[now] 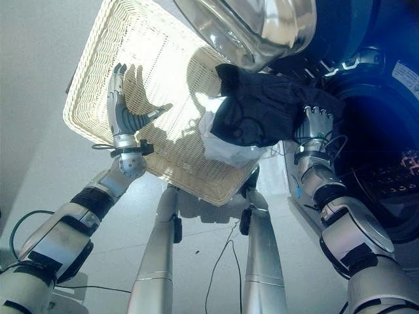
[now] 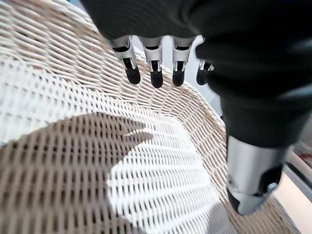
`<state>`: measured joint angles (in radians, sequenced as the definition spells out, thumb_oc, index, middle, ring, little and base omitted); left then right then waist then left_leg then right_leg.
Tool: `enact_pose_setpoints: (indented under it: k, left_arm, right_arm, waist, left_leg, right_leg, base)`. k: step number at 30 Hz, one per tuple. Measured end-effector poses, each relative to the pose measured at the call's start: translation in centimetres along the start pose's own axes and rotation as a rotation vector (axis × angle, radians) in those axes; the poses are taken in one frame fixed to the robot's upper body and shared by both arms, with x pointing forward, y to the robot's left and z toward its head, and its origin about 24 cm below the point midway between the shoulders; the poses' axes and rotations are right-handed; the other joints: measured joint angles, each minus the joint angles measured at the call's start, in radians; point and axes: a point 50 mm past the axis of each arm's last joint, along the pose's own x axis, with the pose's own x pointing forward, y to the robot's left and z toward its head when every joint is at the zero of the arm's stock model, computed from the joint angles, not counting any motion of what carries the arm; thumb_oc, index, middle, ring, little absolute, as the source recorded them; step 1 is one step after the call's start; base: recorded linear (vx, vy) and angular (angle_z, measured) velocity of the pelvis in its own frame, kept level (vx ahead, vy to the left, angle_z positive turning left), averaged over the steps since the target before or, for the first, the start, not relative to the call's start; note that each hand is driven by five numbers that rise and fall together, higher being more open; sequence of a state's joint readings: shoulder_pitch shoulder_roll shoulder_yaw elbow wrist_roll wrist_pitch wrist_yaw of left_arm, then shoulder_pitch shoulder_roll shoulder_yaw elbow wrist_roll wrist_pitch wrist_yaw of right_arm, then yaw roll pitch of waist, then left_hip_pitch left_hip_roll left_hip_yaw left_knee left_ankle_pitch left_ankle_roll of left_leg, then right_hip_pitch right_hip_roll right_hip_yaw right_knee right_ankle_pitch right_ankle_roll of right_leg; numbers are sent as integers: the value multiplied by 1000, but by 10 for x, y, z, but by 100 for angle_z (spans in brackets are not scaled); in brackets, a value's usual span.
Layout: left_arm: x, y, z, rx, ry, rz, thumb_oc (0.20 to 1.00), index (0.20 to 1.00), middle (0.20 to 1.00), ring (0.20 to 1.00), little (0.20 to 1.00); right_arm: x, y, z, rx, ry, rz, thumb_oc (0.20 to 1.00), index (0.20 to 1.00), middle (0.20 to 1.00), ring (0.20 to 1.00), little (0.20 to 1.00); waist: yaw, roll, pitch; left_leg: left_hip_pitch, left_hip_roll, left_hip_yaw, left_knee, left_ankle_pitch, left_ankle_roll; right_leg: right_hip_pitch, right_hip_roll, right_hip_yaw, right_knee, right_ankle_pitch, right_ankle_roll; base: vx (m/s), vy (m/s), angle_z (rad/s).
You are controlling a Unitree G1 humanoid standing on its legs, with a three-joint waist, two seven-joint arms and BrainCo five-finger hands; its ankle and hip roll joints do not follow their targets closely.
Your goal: Put the clothes into the washing machine.
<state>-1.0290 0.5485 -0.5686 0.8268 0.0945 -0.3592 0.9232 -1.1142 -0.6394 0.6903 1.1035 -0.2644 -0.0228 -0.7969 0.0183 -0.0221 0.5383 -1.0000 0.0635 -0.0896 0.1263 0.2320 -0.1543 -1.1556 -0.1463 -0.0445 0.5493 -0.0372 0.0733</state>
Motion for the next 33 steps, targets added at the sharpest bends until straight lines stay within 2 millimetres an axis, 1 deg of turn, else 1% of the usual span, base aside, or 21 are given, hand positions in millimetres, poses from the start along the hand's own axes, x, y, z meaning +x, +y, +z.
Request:
enact_pose_setpoints:
  k: [9, 10, 12, 13, 14, 15, 16, 17, 18, 19, 20, 21, 22, 23, 25, 26, 27, 28, 29, 31, 33]
  left_arm:
    - [0, 0, 0, 1, -1, 0, 1000, 1000, 1000, 1000, 1000]
    - [0, 0, 0, 1, -1, 0, 1000, 1000, 1000, 1000, 1000]
    - [-1, 0, -1, 1, 2, -2, 1000, 1000, 1000, 1000, 1000]
    - [-6, 0, -3, 1, 10, -9, 1000, 1000, 1000, 1000, 1000]
    - [-7, -1, -2, -8, 4, -9, 1000, 1000, 1000, 1000, 1000]
    - [-7, -1, -2, -8, 4, -9, 1000, 1000, 1000, 1000, 1000]
    - [-15, -1, -6, -8, 19, -15, 1000, 1000, 1000, 1000, 1000]
    - [-18, -1, -7, -13, 24, -14, 1000, 1000, 1000, 1000, 1000]
    - [-23, -1, -7, -22, 25, -11, 1000, 1000, 1000, 1000, 1000]
    - [-25, 0, -7, -30, 28, -3, 1000, 1000, 1000, 1000, 1000]
    - [-28, 1, -11, -26, 43, 5, 1000, 1000, 1000, 1000, 1000]
    - [-32, 2, -14, -21, 55, 5, 1000, 1000, 1000, 1000, 1000]
    - [-32, 4, -15, -21, 62, 19, 1000, 1000, 1000, 1000, 1000]
    - [-35, 6, -19, -15, 79, 31, 1000, 1000, 1000, 1000, 1000]
    - [-35, 11, -23, 2, 79, 54, 1000, 1000, 1000, 1000, 1000]
    - [-35, 13, -23, 6, 78, 61, 1000, 1000, 1000, 1000, 1000]
    - [-35, 13, -24, 6, 83, 67, 1000, 1000, 1000, 1000, 1000]
    - [-35, 12, -23, 3, 83, 67, 1000, 1000, 1000, 1000, 1000]
    - [-35, 12, -23, 1, 83, 66, 1000, 1000, 1000, 1000, 1000]
    - [-36, 9, -24, 3, 92, 62, 1000, 1000, 1000, 1000, 1000]
    - [-36, 8, -25, 6, 98, 61, 1000, 1000, 1000, 1000, 1000]
  right_arm:
    - [1, -1, 1, -5, -9, -1, 200, 200, 200, 200, 200]
    - [0, 0, 1, 3, -6, -5, 200, 200, 200, 200, 200]
    - [-2, 0, 1, 76, 17, -20, 200, 200, 200, 200, 200]
    - [-5, -1, 2, 183, 54, -42, 200, 200, 200, 200, 200]
    - [-9, -2, 3, 276, 85, -70, 200, 200, 200, 200, 200]
    - [-9, -2, 3, 276, 85, -70, 200, 200, 200, 200, 200]
    - [-17, -2, 1, 411, 137, -101, 200, 200, 200, 200, 200]
    - [-20, -3, 0, 462, 160, -116, 200, 200, 200, 200, 200]
    - [-27, -6, -4, 571, 210, -158, 200, 200, 200, 200, 200]
    - [-29, -9, -3, 630, 228, -189, 200, 200, 200, 200, 200]
    - [-35, -6, -7, 670, 260, -200, 200, 200, 200, 200, 200]
    - [-37, -7, -8, 707, 279, -209, 200, 200, 200, 200, 200]
    - [-40, -9, -11, 818, 336, -254, 200, 200, 200, 200, 200]
    - [-45, -8, -17, 929, 419, -296, 200, 200, 200, 200, 200]
    - [-54, -5, -26, 1083, 541, -365, 200, 200, 200, 200, 200]
    - [-57, -2, -29, 1114, 579, -374, 200, 200, 200, 200, 200]
    - [-66, 5, -40, 1178, 677, -400, 200, 200, 200, 200, 200]
    - [-76, 12, -49, 1205, 762, -420, 200, 200, 200, 200, 200]
    - [-82, 17, -53, 1208, 808, -423, 200, 200, 200, 200, 200]
    - [-87, 22, -64, 1210, 890, -449, 200, 200, 200, 200, 200]
    - [-87, 24, -72, 1230, 971, -487, 200, 200, 200, 200, 200]
  waist:
    - [-2, 0, 0]
    - [-2, 0, 0]
    - [-3, 0, 0]
    - [-3, 0, 0]
    - [-4, 0, 0]
    - [-4, 0, 0]
    - [-6, 0, 0]
    - [-6, 0, 0]
    - [-13, 0, 0]
    - [-12, 0, 0]
    - [-18, 0, 0]
    - [-28, 0, 1]
    - [-31, 0, 1]
    - [-43, -1, 1]
    - [-52, -1, 1]
    - [-57, -1, 1]
    - [-62, -1, 1]
    - [-62, -1, 1]
    - [-65, -1, 1]
    - [-68, -1, 1]
    - [-73, -1, 1]
  left_leg:
    - [-7, 0, -6, 1, 0, 0]
    - [-7, 0, -6, 1, 0, 0]
    - [-7, 0, -6, 1, 0, 0]
    - [-7, 0, -7, 1, -1, -1]
    - [-7, -1, -7, 1, -2, -2]
    - [-7, -1, -7, 1, -2, -2]
    - [-8, 0, -7, 1, -3, -4]
    - [-8, 0, -7, 1, -4, -5]
    - [-8, 0, -7, 1, -6, -6]
    - [-10, 0, -6, 1, -6, -7]
    - [-10, 0, -6, 1, -6, -7]
    - [-10, 0, -6, 1, -6, -7]
    - [-10, 0, -5, 1, -7, -6]
    - [-9, 0, -1, 1, -8, -6]
    - [-7, 0, 4, 2, -10, -5]
    - [-6, 0, 5, 3, -10, -5]
    - [-4, 1, 11, 4, -11, -4]
    - [-2, 2, 15, 4, -11, -4]
    - [0, 3, 18, 5, -11, -3]
    - [11, 7, 23, 5, -11, -3]
    - [24, 12, 24, 5, -11, -3]
  right_leg:
    - [-3, -1, -5, 1, -3, -1]
    - [-3, -1, -6, 1, -3, -1]
    - [-3, -1, -6, 1, -3, -1]
    - [-5, -1, -6, 4, -6, -1]
    - [-7, -1, -6, 7, -10, -2]
    - [-7, -1, -6, 7, -10, -2]
    - [-10, -1, -5, 13, -16, -4]
    - [-11, -1, -5, 14, -17, -5]
    - [-13, -1, -4, 15, -19, -6]
    - [-15, -1, -4, 16, -20, -6]
    - [-15, 0, -4, 15, -20, -6]
    - [-15, 0, -3, 15, -20, -6]
    - [-15, 0, -2, 14, -20, -6]
    - [-17, 0, 2, 13, -20, -6]
    - [-17, 0, 6, 10, -20, -6]
    - [-17, 1, 7, 10, -19, -6]
    - [-17, 2, 11, 5, -15, -7]
    - [-16, 3, 12, 5, -12, -8]
    - [-14, 3, 13, 5, -9, -8]
    - [0, 9, 16, -6, 0, -7]
    - [16, 14, 16, -21, 7, -7]
  base:
    - [0, 0, 0]
    - [0, 0, 0]
    - [0, 0, 0]
    - [1, 36, 2]
    - [0, 0, 0]
    - [-2, 47, 1]
    - [-1, 48, 1]
    - [-2, 58, 0]
    - [-2, 44, -1]
    - [-5, 61, -1]
    - [-5, 51, 0]
    - [-6, 56, -1]
    - [-9, 67, -2]
    - [-10, 72, -2]
    - [-7, 57, -3]
    - [-4, 42, -7]
    - [-6, 25, -8]
    - [-6, 4, -9]
    - [-7, -4, -7]
    - [-6, -10, -9]
    - [-4, -13, -8]
